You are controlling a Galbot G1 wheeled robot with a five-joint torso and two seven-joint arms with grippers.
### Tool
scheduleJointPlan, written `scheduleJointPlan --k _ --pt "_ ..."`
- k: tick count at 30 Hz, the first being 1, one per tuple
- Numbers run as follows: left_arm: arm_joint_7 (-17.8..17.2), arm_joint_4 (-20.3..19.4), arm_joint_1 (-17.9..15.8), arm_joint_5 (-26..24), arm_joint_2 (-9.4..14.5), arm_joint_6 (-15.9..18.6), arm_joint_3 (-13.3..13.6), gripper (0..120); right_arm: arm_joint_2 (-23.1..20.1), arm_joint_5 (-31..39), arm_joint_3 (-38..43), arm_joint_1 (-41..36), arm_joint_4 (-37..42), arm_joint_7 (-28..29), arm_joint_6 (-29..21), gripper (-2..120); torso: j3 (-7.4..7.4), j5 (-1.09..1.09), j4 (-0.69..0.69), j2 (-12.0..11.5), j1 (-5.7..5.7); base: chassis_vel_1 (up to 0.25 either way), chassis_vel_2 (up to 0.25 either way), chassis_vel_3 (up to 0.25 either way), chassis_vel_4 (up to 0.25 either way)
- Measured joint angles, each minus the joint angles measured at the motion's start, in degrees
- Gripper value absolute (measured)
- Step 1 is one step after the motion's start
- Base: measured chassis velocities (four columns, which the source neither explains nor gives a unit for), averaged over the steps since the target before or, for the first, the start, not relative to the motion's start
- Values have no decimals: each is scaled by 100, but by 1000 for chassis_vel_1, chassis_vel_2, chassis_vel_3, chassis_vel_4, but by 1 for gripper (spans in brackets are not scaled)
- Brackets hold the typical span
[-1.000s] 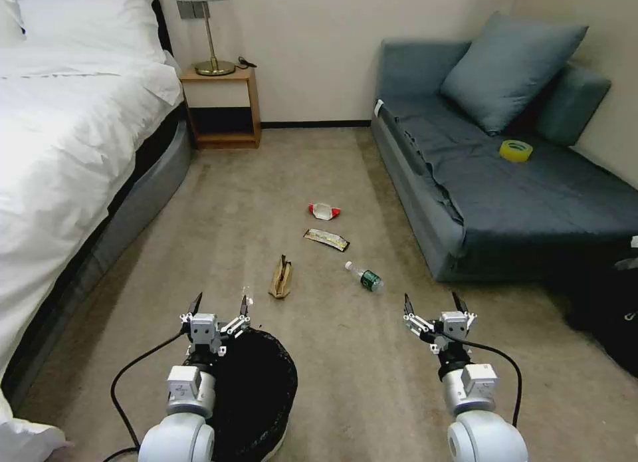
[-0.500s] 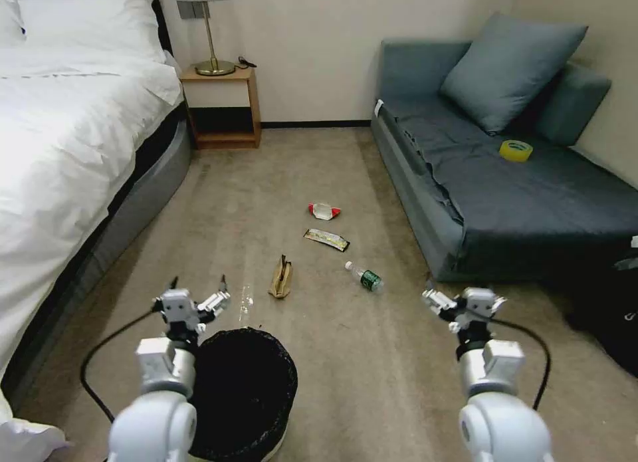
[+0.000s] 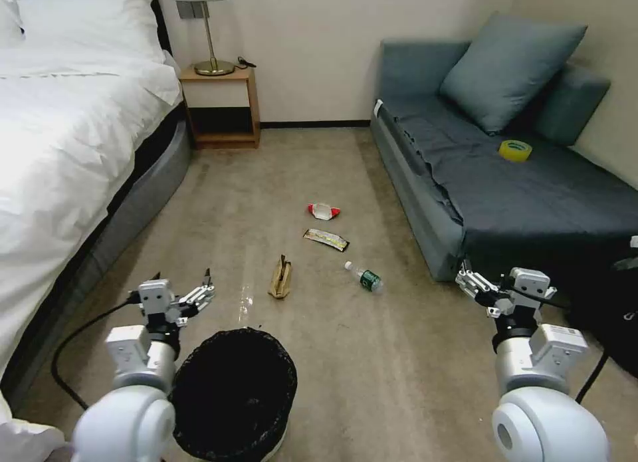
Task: Pick up the trash bin, then pick up the garbage on the floor and place it into the trash bin.
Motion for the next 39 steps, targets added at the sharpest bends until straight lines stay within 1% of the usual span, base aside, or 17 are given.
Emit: scheduleJointPlan --k 4,5,7,8,12,13,15,16,20,21,22,24,28,34,39 --pt "-9 -7 5 -15 13 7 1 100 -44 -1 10 -29 -42 3 22 100 0 1 -1 0 0 0 0 0 0" --pt "-39 -24 13 -52 28 35 5 100 -58 -1 15 -32 -51 4 30 100 0 1 -1 0 0 0 0 0 0" --pt "-221 -99 81 -259 90 188 45 100 -99 5 29 -33 -55 6 35 100 0 1 -1 0 0 0 0 0 0" --pt "-221 -99 81 -259 90 188 45 100 -99 5 29 -33 -55 6 35 100 0 1 -1 0 0 0 0 0 0" --pt "-1018 -399 414 -1170 348 851 259 100 -154 18 42 -7 -110 9 52 100 0 1 -1 0 0 0 0 0 0" --pt "-1018 -399 414 -1170 348 851 259 100 -154 18 42 -7 -110 9 52 100 0 1 -1 0 0 0 0 0 0" --pt "-1415 -553 581 -1627 474 1184 369 100 -154 17 33 -2 -127 11 55 100 0 1 0 0 0 0 0 0 0" --pt "-1499 -583 617 -1722 502 1257 393 100 -154 17 30 -2 -127 11 55 100 0 2 0 0 0 0 0 0 0" --pt "-1593 -613 652 -1824 529 1329 417 100 -179 19 20 2 -127 12 45 100 0 1 0 0 0 0 0 0 0" --pt "-1807 -683 744 -2069 626 1356 412 100 -194 20 19 3 -132 12 44 100 0 -1 -1 0 0 0 0 0 0" --pt "-1807 -683 744 -2069 626 1356 412 100 -194 20 19 3 -132 12 44 100 0 -1 -1 0 0 0 0 0 0" --pt "-2023 -780 880 -2219 736 1403 369 100 -203 18 18 -7 -157 12 44 100 0 3 0 0 0 0 0 0 0" --pt "-2163 -819 996 -2080 757 1446 347 100 -204 2 7 -14 -169 12 51 100 0 1 -1 0 1 0 0 0 0" --pt "-2333 -827 1170 -2059 768 1459 325 100 -217 -9 -5 -10 -187 12 63 100 0 1 0 0 0 0 0 0 0" --pt "-2418 -680 1320 -2050 761 1459 318 100 -253 -10 -11 5 -241 12 93 100 0 1 0 0 1 0 0 0 0"
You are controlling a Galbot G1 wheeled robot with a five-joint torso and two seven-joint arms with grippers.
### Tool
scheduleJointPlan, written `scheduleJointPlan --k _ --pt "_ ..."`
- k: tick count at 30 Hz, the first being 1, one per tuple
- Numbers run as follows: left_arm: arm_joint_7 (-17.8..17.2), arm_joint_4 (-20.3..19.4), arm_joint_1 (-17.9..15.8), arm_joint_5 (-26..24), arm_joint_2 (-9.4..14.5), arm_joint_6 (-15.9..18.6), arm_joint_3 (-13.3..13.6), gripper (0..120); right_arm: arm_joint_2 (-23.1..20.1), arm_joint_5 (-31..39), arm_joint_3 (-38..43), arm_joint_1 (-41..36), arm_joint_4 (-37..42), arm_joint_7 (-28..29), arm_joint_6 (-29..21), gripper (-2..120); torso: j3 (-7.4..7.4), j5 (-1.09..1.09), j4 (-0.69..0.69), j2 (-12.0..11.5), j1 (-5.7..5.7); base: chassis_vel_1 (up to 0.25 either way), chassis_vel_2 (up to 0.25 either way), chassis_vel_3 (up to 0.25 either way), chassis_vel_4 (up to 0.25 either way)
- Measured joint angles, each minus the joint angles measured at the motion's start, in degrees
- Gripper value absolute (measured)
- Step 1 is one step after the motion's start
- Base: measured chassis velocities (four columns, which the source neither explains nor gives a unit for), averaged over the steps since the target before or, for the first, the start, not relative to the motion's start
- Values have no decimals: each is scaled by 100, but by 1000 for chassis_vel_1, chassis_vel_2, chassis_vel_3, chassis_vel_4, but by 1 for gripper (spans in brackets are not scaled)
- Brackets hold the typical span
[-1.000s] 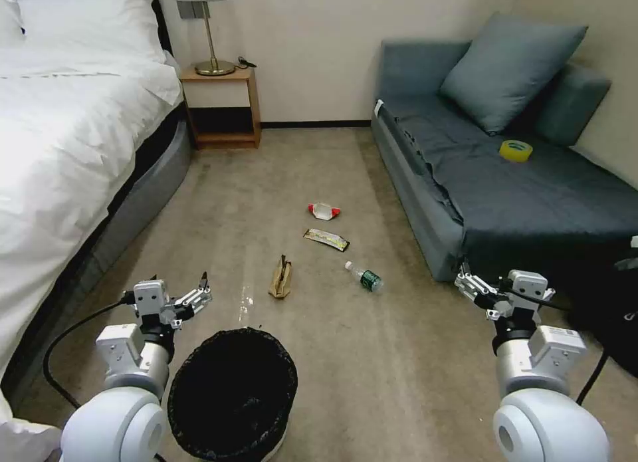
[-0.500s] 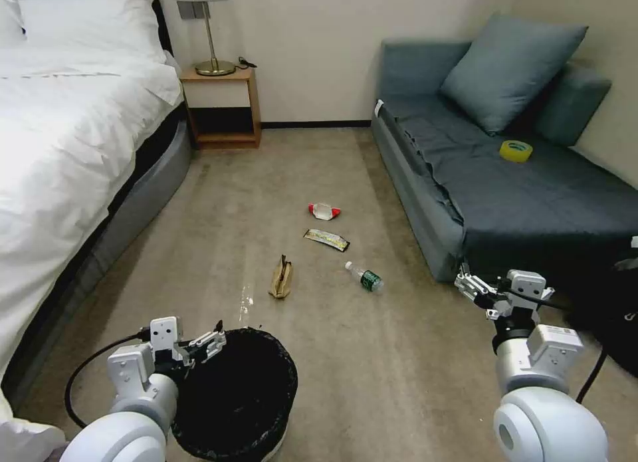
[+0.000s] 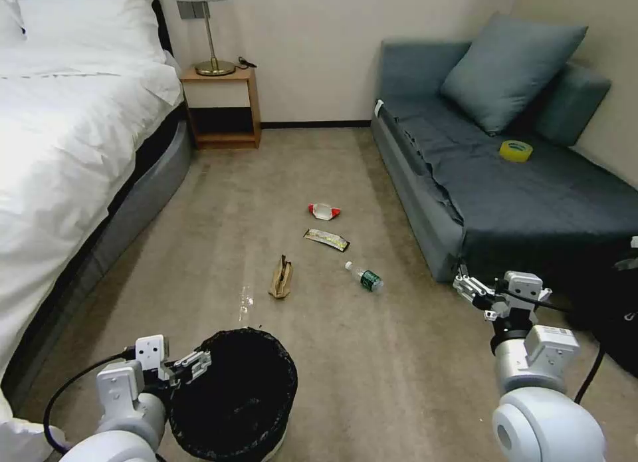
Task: Pick up the trash bin, then pick up the garbage on the floor and place it into the trash bin.
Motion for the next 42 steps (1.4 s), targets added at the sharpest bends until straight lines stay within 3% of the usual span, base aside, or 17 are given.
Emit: scheduleJointPlan --k 12,26,28,31,32,34,42 --pt "-392 408 112 -669 -36 -40 18 99 -38 -5 -17 66 -115 0 9 100 0 0 0 0 0 0 0 0 0" --pt "-576 953 -92 -1178 -56 -51 2 95 -40 -27 -38 126 -232 10 62 100 0 0 0 0 0 0 0 0 0" --pt "-577 1031 -129 -1237 -70 -51 9 86 -39 -40 -40 127 -252 12 82 100 0 0 -1 0 0 0 0 0 0" --pt "-577 1031 -129 -1237 -70 -51 9 86 -39 -40 -40 127 -252 12 82 100 0 0 -1 0 0 0 0 0 0" --pt "-584 1167 -182 -1333 -83 -48 21 72 -39 -56 -42 128 -273 16 110 100 0 0 0 0 0 0 0 0 0" --pt "-586 1198 -196 -1355 -88 -48 22 69 -39 -58 -42 129 -278 17 117 100 0 0 -1 0 0 0 0 0 0" --pt "-596 1291 -245 -1476 -109 -33 32 36 -39 -78 -41 131 -326 37 178 100 0 0 0 0 0 0 0 0 0"
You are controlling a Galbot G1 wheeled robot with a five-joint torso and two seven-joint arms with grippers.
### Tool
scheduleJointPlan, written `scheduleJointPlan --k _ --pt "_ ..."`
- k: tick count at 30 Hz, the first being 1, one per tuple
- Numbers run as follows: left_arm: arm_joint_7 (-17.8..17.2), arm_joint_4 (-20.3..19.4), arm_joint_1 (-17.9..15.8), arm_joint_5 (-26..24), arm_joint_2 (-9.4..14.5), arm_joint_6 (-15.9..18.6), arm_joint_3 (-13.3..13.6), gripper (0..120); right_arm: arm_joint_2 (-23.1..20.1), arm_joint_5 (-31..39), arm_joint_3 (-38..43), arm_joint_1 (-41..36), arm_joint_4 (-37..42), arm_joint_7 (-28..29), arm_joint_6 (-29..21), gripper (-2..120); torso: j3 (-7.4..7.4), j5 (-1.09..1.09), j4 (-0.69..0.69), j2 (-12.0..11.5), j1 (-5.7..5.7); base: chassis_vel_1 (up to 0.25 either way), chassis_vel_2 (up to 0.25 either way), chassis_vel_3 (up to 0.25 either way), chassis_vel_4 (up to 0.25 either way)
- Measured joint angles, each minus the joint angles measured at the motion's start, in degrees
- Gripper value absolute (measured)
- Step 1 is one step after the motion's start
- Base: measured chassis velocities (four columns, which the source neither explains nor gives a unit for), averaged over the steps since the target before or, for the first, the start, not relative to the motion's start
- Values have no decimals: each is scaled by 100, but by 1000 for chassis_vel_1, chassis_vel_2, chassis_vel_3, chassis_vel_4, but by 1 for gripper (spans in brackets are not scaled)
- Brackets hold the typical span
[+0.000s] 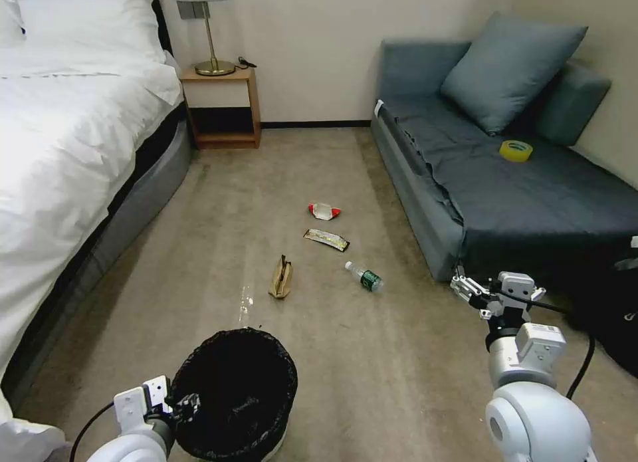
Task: Pick up the trash bin, then pick up the garbage on the floor and place it into the trash bin.
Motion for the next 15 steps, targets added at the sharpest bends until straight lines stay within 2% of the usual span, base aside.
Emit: scheduleJointPlan --k 3,5,7,8,10,15 --pt "-5 24 -10 -37 -4 3 1 28 0 -3 1 -1 -16 4 9 100 0 0 0 0 0 0 0 0 0" --pt "-15 43 -15 -82 -6 5 -2 18 0 -4 -1 -2 -23 6 13 100 0 0 0 0 0 0 0 0 0" --pt "-27 49 -18 -101 -7 5 -7 15 0 -4 -2 -3 -23 7 13 100 0 0 0 0 0 0 0 0 0" --pt "-30 52 -26 -142 -7 5 -16 8 0 -3 -5 1 -26 9 15 100 0 0 0 0 0 0 0 0 0" --pt "-27 48 -34 -171 -14 5 -27 4 0 -2 -8 10 -30 14 17 100 0 0 0 0 0 0 0 0 0" --pt "-28 -2 -45 -193 -51 -7 -91 3 2 7 -12 11 -42 27 54 100 0 0 0 0 0 0 0 0 0"
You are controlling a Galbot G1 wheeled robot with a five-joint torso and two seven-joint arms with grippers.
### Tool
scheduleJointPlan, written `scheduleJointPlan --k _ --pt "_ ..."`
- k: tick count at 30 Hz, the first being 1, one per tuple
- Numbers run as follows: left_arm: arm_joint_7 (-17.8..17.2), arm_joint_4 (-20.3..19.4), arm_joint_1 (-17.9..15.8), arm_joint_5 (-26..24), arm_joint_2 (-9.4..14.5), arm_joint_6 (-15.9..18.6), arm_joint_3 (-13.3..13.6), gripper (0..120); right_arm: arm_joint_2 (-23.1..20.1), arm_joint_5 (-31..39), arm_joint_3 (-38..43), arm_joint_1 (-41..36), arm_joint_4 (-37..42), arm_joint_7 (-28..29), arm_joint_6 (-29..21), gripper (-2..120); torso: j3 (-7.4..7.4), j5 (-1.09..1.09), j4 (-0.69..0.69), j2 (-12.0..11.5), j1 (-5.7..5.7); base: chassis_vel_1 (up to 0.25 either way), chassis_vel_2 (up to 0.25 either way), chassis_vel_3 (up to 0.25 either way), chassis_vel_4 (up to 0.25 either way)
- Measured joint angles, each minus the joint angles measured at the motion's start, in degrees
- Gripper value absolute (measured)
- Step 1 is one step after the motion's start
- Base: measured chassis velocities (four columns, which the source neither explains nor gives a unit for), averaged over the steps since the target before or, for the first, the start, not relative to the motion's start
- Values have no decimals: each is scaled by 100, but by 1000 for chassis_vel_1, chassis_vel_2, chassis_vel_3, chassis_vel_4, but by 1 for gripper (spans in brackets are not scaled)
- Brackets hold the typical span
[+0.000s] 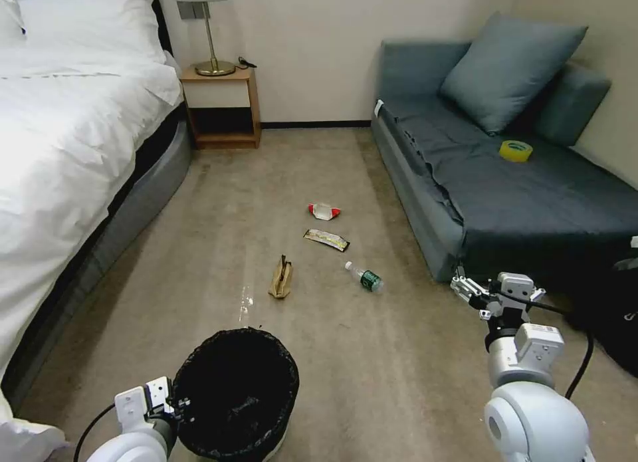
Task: Pick up the trash bin, then pick up the garbage on the floor and place it into the trash bin.
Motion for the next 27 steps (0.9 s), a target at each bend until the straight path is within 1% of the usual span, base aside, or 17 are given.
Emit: scheduleJointPlan --k 5,7,9,10,12,14,15,17,19,23,27 --pt "-11 -95 -27 21 -81 -57 -86 2 2 78 -12 -8 -2 65 69 100 0 0 0 0 0 0 0 0 0" --pt "-36 -240 -28 114 -149 -87 -176 2 0 147 -17 -11 -6 97 156 100 0 0 0 0 0 0 0 0 0" --pt "-11 -419 -38 307 -208 -122 -276 2 0 179 -11 -11 -34 106 383 100 0 1 0 0 0 0 0 0 0" --pt "-11 -419 -38 307 -208 -122 -276 2 0 179 -11 -11 -34 106 383 100 0 1 0 0 0 0 0 0 0" --pt "25 -538 -51 513 -241 -140 -351 2 2 234 -2 -5 -43 102 546 100 0 1 0 0 0 0 0 0 0" --pt "97 -649 -72 906 -295 -161 -462 2 -4 457 0 -6 -39 29 693 100 0 1 0 0 0 0 0 0 0" --pt "97 -649 -72 906 -295 -161 -462 2 -4 457 0 -6 -39 29 693 100 0 1 0 0 0 0 0 0 0" --pt "180 -740 -91 1173 -351 -170 -572 2 -24 534 2 -14 -59 -99 879 100 0 1 1 0 0 0 0 0 0" --pt "201 -760 -101 1218 -370 -166 -604 2 -33 573 0 -19 -79 -133 938 100 0 1 0 0 0 0 0 0 0" --pt "306 -762 -110 1555 -450 -165 -702 1 -43 676 -13 -19 -130 -209 1091 100 0 0 1 0 0 0 0 0 0" --pt "371 -762 -108 1641 -520 -167 -759 1 -50 698 -19 -18 -195 -349 1242 100 0 0 0 0 0 0 0 0 0"
